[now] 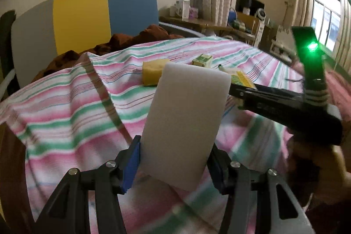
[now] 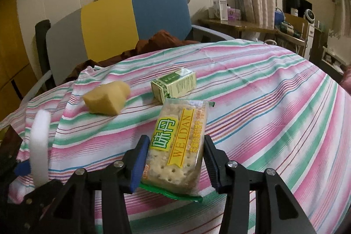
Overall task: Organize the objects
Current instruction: 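Carry the cracker packet and white sponge into the gold tray and open both tools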
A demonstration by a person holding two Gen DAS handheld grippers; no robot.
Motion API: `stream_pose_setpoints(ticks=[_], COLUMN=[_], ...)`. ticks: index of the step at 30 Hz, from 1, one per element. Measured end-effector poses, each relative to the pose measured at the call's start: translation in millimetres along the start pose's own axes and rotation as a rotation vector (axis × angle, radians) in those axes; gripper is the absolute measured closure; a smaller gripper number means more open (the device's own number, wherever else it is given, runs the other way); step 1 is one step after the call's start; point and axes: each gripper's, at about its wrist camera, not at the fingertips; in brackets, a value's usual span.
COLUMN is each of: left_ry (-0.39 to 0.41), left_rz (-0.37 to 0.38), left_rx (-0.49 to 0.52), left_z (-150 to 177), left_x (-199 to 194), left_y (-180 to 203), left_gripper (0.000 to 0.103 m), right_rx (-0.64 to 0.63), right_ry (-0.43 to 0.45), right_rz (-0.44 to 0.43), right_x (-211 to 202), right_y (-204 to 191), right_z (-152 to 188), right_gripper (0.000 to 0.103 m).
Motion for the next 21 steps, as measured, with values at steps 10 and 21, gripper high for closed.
stream_pose_setpoints(ticks=[10,21], left_ry=[0.003,0.056], left_rz=[0.051,0.052], left_rx=[-0.091,-0.148], left_z=[41,68], left_x=[-47,-123], left_y=[-2,-26], left_gripper=[0.047,0.047], right_rx=[-0.077,-0.172], right_ry=[0.071,0.048], right_rz=[0.036,-0.026], right_x=[-23,-44], right_y=[-19,-51], right_z=[4,28], right_gripper=[0.054,0.054])
Point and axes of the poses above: each gripper's, at about its wrist camera, not at the fingertips, and x roughly the way its jaws point, y to its right, z to its underside, and after that the axes turned 10 degrees about -x, right-handed
